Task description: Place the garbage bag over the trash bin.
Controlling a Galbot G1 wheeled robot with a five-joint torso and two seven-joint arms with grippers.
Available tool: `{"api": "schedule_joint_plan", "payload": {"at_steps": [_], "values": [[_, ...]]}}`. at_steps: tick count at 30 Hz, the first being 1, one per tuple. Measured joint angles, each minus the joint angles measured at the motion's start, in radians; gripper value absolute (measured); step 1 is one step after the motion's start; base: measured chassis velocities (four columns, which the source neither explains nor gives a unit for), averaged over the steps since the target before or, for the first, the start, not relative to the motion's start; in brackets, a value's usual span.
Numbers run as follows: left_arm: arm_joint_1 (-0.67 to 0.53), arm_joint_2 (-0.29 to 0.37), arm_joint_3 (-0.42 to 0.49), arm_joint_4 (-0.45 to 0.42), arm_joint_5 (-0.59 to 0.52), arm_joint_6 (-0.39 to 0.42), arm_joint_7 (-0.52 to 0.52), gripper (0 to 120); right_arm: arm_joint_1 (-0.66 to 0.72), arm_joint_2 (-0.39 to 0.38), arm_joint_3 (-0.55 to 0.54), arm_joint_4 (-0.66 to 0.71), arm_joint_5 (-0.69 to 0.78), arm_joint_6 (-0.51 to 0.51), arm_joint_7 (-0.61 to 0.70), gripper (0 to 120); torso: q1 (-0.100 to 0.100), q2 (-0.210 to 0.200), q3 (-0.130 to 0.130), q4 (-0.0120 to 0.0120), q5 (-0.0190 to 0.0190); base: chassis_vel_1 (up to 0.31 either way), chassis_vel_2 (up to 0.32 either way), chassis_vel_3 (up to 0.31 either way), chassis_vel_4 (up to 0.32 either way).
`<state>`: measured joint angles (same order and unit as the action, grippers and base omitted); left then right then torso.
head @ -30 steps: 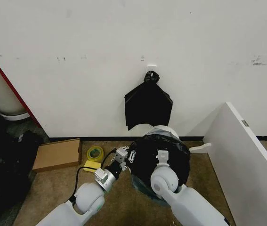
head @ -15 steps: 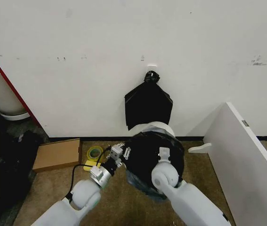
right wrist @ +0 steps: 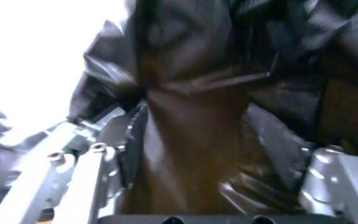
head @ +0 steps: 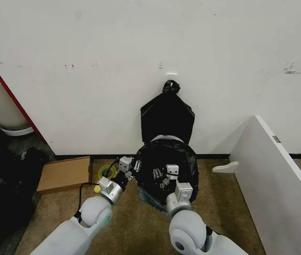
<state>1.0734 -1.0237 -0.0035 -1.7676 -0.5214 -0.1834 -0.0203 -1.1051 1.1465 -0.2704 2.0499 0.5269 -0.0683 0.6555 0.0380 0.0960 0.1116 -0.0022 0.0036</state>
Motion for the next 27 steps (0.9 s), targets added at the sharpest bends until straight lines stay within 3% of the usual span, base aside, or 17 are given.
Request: {"api": "schedule_joint_plan", "payload": {"at_steps": [4, 6, 8, 10, 16, 27], "values": [[0.018, -0.031, -0.049, -0.008, -0.033, 0.034, -0.030, 1, -0.064, -0.008, 0.019, 0.017, 0.011, 0.246, -0.174, 81, 0.000, 0.000, 0.000, 0.0001, 0.0001, 0.000, 0.000, 0.000, 0.000], [0.018, -0.031, -0.049, -0.008, -0.033, 0.034, -0.030, 1, -0.064, -0.008, 0.019, 0.017, 0.011, 0.246, -0.174, 81, 0.000, 0.000, 0.000, 0.0001, 0.0001, 0.000, 0.000, 0.000, 0.000], [0.027, -0.054, -0.074, -0.018, -0.066, 0.084, -0.069, 1, -0.142, -0.007, 0.042, 0.062, 0.053, 0.319, -0.226, 92, 0.000, 0.000, 0.000, 0.0004, 0.0003, 0.000, 0.000, 0.000, 0.000], [0.027, -0.066, -0.081, -0.020, -0.088, 0.125, -0.108, 1, -0.213, -0.004, 0.054, 0.125, 0.087, 0.324, -0.207, 98, 0.000, 0.000, 0.000, 0.0000, -0.0001, 0.000, 0.000, 0.000, 0.000], [0.023, -0.087, -0.090, -0.040, -0.164, 0.208, -0.204, 1, -0.326, 0.024, 0.068, 0.238, 0.101, 0.304, -0.109, 100, 0.000, 0.000, 0.000, -0.0001, 0.0002, 0.000, 0.000, 0.000, 0.000], [0.025, -0.092, -0.103, -0.101, -0.268, 0.271, -0.264, 1, -0.400, 0.117, 0.085, 0.226, 0.055, 0.305, 0.006, 100, 0.000, 0.000, 0.000, -0.0002, 0.0000, 0.000, 0.000, 0.000, 0.000]]}}
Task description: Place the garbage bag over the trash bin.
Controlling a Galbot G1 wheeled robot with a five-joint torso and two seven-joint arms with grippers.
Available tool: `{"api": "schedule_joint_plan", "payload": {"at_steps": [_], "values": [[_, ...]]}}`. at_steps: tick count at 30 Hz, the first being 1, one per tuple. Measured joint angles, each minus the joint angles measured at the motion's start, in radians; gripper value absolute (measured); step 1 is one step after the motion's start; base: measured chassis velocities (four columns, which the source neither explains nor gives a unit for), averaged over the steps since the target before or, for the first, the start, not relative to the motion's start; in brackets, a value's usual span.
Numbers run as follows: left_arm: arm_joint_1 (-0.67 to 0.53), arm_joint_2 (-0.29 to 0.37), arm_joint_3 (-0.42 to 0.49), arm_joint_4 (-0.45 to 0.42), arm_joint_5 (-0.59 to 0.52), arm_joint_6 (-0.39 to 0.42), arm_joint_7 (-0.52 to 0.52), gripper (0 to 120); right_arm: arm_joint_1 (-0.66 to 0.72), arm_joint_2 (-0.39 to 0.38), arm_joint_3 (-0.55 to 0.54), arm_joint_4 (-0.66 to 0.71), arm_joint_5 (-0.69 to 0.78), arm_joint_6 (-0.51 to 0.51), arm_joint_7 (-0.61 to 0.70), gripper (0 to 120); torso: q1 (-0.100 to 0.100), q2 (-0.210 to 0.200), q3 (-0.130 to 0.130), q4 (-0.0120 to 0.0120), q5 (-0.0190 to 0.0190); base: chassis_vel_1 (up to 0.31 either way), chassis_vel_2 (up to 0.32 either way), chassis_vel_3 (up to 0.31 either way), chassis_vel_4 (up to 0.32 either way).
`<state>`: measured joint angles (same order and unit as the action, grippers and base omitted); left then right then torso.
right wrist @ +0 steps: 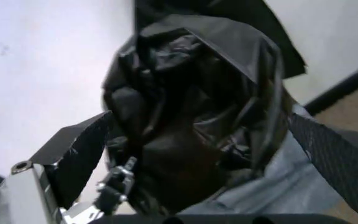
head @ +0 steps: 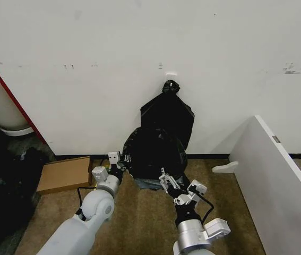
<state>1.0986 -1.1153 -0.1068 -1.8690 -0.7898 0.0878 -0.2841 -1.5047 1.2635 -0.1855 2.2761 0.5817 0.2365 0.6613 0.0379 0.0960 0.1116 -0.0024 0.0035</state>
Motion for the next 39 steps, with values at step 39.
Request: {"api": "schedule_joint_plan", "payload": {"at_steps": [39], "values": [[0.034, -0.180, -0.043, 0.082, 0.051, -0.056, 0.000, 1, 0.180, -0.246, 0.123, 0.037, 0.457, -0.201, 0.052, 100, 0.000, 0.000, 0.000, 0.0001, 0.0003, 0.000, 0.000, 0.000, 0.000]]}}
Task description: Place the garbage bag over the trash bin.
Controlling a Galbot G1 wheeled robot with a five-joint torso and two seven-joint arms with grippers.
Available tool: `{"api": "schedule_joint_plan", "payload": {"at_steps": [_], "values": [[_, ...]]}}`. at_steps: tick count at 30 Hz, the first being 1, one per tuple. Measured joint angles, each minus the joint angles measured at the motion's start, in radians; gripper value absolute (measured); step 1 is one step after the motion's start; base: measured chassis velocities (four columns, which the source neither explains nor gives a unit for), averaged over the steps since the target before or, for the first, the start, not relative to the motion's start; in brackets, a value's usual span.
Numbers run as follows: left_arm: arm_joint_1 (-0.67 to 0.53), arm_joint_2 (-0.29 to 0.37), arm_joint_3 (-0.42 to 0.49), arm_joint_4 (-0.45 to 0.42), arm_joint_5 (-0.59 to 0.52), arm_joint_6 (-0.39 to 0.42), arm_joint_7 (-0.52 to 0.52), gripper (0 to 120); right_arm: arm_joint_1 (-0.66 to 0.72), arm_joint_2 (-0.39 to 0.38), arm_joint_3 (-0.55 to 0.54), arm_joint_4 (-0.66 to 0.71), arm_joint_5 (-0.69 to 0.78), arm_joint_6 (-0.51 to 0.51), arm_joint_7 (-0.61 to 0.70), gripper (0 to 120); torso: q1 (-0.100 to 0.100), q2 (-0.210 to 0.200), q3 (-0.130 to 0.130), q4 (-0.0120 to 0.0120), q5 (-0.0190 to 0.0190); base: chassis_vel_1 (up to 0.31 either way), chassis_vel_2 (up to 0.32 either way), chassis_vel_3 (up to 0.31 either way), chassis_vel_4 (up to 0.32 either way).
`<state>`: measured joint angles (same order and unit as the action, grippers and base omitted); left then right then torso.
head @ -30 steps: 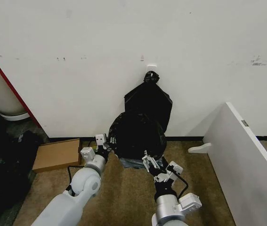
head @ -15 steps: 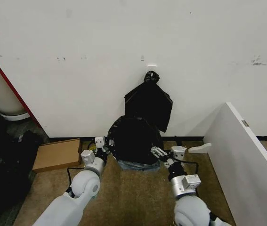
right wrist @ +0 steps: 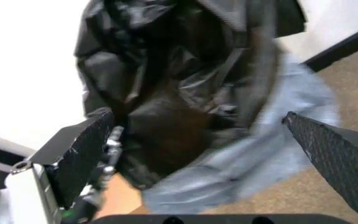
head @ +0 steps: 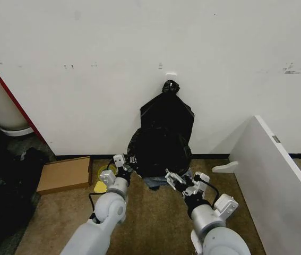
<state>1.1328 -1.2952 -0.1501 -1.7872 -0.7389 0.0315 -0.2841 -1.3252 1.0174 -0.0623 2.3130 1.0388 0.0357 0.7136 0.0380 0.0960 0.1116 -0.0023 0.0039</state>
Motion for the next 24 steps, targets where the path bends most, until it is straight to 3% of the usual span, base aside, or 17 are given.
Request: {"api": "schedule_joint_plan", "payload": {"at_steps": [14, 19, 24], "values": [[-0.005, 0.035, -0.094, -0.023, -0.064, 0.008, -0.009, 1, -0.009, 0.041, 0.041, -0.072, 0.019, 0.037, -0.009, 100, 0.000, 0.000, 0.000, 0.0000, -0.0002, 0.000, 0.000, 0.000, 0.000], [0.003, 0.038, -0.098, -0.033, -0.078, 0.011, -0.013, 1, -0.017, 0.052, 0.048, -0.070, 0.054, 0.050, -0.044, 86, 0.000, 0.000, 0.000, 0.0000, -0.0002, 0.000, 0.000, 0.000, 0.000], [0.006, 0.038, -0.090, -0.038, -0.079, 0.012, -0.014, 1, -0.042, 0.066, 0.023, -0.073, 0.057, 0.067, -0.082, 65, 0.000, 0.000, 0.000, 0.0002, -0.0002, 0.000, 0.000, 0.000, 0.000]]}}
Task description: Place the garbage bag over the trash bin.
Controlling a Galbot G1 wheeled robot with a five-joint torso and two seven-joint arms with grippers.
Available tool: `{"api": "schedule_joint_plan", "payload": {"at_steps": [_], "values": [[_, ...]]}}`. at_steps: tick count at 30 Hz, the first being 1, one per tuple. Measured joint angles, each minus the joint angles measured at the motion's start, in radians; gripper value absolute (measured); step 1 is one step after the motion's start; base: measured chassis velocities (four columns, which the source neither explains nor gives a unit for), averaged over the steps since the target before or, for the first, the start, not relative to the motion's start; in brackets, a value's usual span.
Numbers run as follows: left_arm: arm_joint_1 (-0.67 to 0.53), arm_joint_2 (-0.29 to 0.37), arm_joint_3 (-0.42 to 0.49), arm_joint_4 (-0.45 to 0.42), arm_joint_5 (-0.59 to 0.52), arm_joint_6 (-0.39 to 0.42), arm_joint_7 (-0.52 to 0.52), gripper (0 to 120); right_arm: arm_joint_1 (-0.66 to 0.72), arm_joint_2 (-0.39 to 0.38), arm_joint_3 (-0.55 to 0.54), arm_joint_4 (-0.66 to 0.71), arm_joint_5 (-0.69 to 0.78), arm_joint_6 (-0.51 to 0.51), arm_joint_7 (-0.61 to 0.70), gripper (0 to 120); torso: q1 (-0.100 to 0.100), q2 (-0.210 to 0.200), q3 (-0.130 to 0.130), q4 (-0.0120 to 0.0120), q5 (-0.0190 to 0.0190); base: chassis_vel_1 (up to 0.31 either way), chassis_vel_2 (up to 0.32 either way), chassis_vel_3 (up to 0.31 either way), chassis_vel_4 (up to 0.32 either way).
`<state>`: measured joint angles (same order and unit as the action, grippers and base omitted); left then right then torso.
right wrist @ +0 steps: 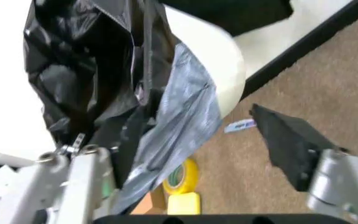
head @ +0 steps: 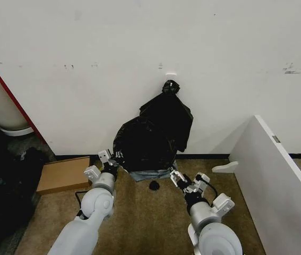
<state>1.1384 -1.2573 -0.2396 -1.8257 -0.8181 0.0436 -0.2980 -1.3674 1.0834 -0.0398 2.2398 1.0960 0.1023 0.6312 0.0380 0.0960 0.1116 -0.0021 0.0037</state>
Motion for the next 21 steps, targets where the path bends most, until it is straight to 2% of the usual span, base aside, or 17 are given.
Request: {"api": "schedule_joint_plan", "payload": {"at_steps": [3, 6, 9, 15, 19, 21], "values": [[-0.003, 0.000, 0.002, 0.000, 0.000, 0.001, 0.000, 1, -0.009, 0.001, -0.006, -0.002, 0.000, 0.012, -0.020, 58, 0.000, 0.000, 0.000, 0.0000, 0.0000, 0.000, 0.000, 0.000, 0.000], [-0.007, 0.003, 0.004, 0.000, 0.001, 0.002, 0.000, 1, -0.013, 0.002, -0.008, -0.005, 0.000, 0.027, -0.036, 42, 0.000, 0.000, 0.000, 0.0000, 0.0000, 0.000, 0.000, 0.000, 0.000], [-0.008, 0.004, 0.005, 0.001, 0.001, 0.002, 0.000, 1, -0.014, 0.002, -0.009, -0.008, 0.000, 0.034, -0.041, 35, 0.000, 0.000, 0.000, 0.0000, 0.0000, 0.000, 0.000, 0.000, 0.000], [-0.013, 0.006, 0.005, 0.004, 0.001, 0.005, 0.001, 1, -0.014, 0.003, -0.016, -0.030, -0.010, 0.052, -0.065, 8, 0.000, 0.000, 0.000, -0.0001, 0.0000, 0.000, 0.000, 0.000, 0.000], [-0.013, 0.006, 0.005, 0.004, 0.000, 0.006, 0.001, 1, -0.014, 0.000, -0.021, -0.050, -0.027, 0.062, -0.083, 0, 0.000, 0.000, 0.000, -0.0001, 0.0000, 0.000, 0.000, 0.000, 0.000], [-0.013, 0.006, 0.005, 0.001, -0.004, 0.008, 0.001, 1, -0.012, -0.005, -0.024, -0.067, -0.046, 0.066, -0.096, 0, 0.000, 0.000, 0.000, -0.0002, 0.0000, 0.000, 0.000, 0.000, 0.000]]}}
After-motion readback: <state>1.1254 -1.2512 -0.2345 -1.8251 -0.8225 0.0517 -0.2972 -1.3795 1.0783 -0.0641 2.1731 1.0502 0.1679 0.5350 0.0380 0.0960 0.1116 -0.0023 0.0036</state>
